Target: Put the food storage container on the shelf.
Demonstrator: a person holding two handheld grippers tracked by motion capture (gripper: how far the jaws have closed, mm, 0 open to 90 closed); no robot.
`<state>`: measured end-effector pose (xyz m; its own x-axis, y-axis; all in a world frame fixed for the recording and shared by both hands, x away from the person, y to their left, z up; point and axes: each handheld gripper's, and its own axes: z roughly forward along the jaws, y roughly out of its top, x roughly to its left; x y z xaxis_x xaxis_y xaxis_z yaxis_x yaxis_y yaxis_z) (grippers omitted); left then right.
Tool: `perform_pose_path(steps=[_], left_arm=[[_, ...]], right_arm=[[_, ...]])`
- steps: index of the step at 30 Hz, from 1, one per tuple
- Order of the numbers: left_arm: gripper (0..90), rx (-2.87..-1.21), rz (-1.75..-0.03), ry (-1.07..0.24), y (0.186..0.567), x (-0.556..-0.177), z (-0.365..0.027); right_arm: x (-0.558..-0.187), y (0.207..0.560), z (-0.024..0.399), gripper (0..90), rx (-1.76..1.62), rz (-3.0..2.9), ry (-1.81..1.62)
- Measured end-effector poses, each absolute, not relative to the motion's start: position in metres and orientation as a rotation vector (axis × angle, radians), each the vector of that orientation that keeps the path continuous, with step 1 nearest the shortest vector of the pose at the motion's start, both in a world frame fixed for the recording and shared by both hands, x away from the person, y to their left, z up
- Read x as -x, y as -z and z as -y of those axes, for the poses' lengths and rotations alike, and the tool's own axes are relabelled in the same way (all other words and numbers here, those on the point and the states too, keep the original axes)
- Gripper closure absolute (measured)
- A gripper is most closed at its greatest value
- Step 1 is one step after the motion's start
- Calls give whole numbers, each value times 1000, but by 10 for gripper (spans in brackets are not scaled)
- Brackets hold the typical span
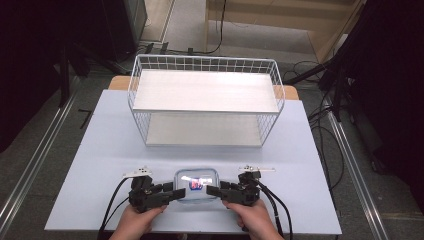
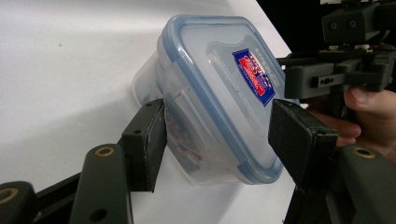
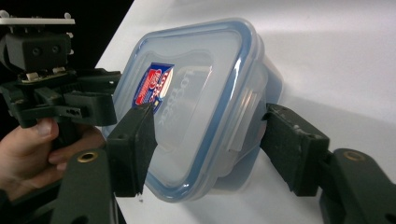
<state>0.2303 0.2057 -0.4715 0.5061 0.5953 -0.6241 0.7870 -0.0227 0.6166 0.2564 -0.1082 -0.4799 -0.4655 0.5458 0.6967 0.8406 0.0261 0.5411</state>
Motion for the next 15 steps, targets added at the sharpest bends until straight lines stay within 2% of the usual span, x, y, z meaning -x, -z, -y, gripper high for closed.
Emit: perform_pose_path(steps=[5, 6, 15], left_arm=[[396, -1736, -1166, 209, 469, -229, -205], [430, -1711, -1170, 200, 468, -229, -206], [471, -1723, -1152, 174, 465, -227, -205]], right_arm=[[-257, 479, 111, 402, 1417, 1998, 1415], [-256, 478, 112, 433, 1418, 1997, 1423], [-247, 475, 113, 449, 1422, 2035, 1448]])
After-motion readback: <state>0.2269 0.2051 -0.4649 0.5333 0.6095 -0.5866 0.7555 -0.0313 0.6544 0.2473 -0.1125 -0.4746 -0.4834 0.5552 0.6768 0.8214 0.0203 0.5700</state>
